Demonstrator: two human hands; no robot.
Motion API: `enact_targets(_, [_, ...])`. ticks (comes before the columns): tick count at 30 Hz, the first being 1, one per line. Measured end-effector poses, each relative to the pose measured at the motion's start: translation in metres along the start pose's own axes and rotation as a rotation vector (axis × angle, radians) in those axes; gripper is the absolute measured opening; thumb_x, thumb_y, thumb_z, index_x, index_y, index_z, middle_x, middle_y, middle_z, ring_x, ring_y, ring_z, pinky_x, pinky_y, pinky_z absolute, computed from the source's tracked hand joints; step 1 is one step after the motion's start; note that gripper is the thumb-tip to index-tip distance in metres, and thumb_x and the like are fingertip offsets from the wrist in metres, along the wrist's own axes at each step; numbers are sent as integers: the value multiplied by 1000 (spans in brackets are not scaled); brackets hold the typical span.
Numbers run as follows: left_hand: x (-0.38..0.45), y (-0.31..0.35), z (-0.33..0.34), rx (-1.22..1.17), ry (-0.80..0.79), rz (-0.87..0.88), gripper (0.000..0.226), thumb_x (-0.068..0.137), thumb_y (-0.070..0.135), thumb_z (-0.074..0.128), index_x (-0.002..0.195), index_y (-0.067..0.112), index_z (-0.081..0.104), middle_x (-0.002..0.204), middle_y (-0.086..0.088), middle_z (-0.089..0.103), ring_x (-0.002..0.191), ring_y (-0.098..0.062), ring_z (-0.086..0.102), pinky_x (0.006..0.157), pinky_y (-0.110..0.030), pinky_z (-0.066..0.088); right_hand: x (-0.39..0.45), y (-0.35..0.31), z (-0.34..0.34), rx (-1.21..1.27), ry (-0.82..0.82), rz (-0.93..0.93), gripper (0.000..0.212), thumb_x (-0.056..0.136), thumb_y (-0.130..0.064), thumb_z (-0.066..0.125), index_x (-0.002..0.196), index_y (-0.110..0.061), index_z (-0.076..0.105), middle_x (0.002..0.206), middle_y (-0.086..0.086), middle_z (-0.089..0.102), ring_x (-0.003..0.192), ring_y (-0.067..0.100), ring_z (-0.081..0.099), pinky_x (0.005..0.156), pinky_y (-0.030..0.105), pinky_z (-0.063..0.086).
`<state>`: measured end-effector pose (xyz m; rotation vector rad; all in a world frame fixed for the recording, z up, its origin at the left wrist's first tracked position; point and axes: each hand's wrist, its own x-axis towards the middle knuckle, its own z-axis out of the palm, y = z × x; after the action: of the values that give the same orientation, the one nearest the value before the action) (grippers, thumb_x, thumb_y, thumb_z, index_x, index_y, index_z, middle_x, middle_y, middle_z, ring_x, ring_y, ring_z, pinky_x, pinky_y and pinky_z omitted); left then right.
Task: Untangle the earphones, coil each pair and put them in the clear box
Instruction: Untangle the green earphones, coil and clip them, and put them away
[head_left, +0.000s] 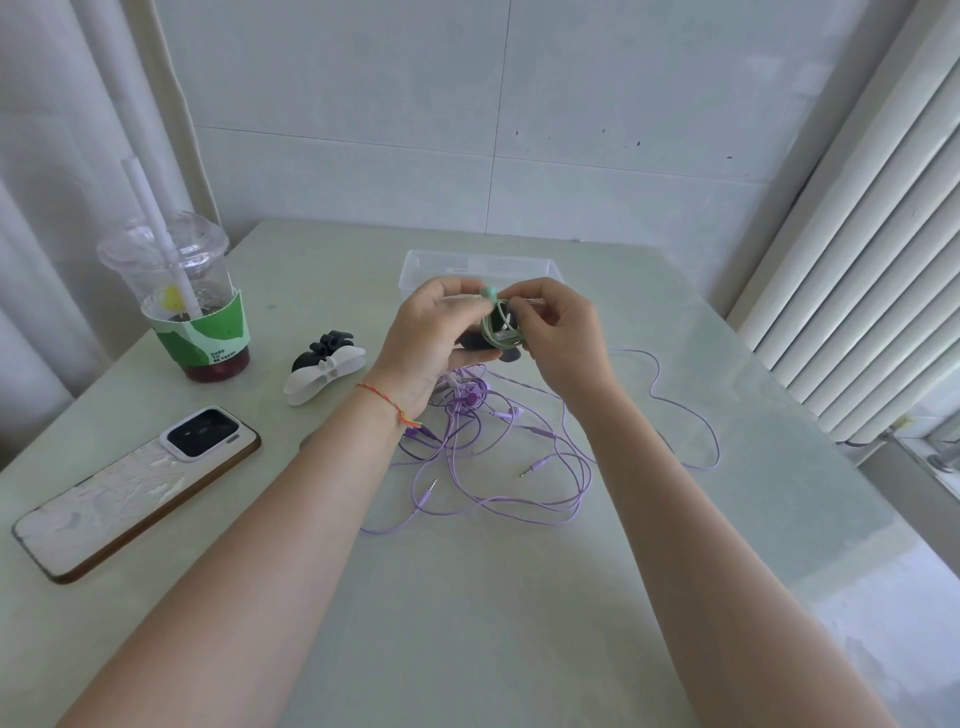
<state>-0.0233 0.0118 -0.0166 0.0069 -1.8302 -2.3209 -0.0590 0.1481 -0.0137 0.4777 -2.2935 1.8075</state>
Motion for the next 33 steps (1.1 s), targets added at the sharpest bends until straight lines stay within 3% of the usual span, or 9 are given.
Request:
enact_targets(2, [-1, -2, 0, 16, 9, 27, 31, 87, 7, 71, 115, 3, 58, 98, -11, 69, 82, -25, 72, 80, -48, 59, 1, 1, 2, -12, -1, -9, 15, 93, -6, 56, 91, -12, 69, 67, 9, 66, 53, 17, 64, 54, 29, 52])
enact_targets(4, [-2, -4, 0, 18, 10, 34, 33, 86, 4, 71, 116, 4, 58, 104, -15, 66, 87, -27, 71, 82, -49, 59, 0, 1, 4, 1, 1, -7, 16, 93, -7, 56, 90, -13, 70, 71, 12, 67, 60, 25, 65, 54, 31, 55])
enact_targets(7, [-3, -5, -2, -39, -41, 24, 28, 90, -1, 64, 116, 7, 58, 101, -15, 69, 89, -27, 70, 84, -47, 58, -1, -3, 3, 28, 12, 15, 15, 94, -5, 55, 93, -9, 69, 69, 7, 64, 55, 17, 60, 47, 16, 45])
enact_targets(9, [-2, -5, -3, -77, -68, 16, 27, 91, -3, 61, 116, 8, 58, 101, -16, 69, 91, -28, 69, 86, -46, 58, -1, -5, 1, 57, 11, 33, 15, 95, -5, 54, 94, -7, 69, 71, 9, 63, 54, 14, 57, 46, 14, 43])
enact_targets(17, [0, -4, -2, -97, 37, 28, 32, 88, -11, 55, 115, 7, 59, 99, -21, 68, 85, -32, 69, 78, -42, 59, -1, -2, 8, 8, 8, 72, 15, 98, -17, 51, 99, -6, 62, 71, 4, 63, 52, 17, 54, 52, 25, 48])
enact_targets(22, [1, -8, -3, -81, 94, 50, 33, 86, -14, 52, 110, 6, 60, 99, -21, 67, 85, -34, 68, 80, -48, 59, -3, -2, 18, -6, -35, 164, 21, 102, -24, 43, 91, -10, 55, 76, 8, 64, 51, 20, 58, 56, 37, 53])
enact_targets(27, [3, -9, -4, -101, 83, 59, 29, 87, -14, 54, 107, 6, 60, 103, -20, 64, 85, -30, 69, 77, -39, 59, -3, -6, 14, 3, 40, 100, 21, 101, -17, 45, 86, -7, 57, 73, 8, 65, 48, 19, 57, 50, 28, 47])
enact_targets(33, [5, -10, -7, -116, 26, -14, 22, 88, -6, 62, 107, 7, 63, 96, -13, 70, 82, -24, 70, 76, -31, 59, -3, -8, 14, 75, 110, 22, 15, 99, -9, 49, 89, -8, 60, 73, 10, 64, 46, 17, 54, 50, 28, 47])
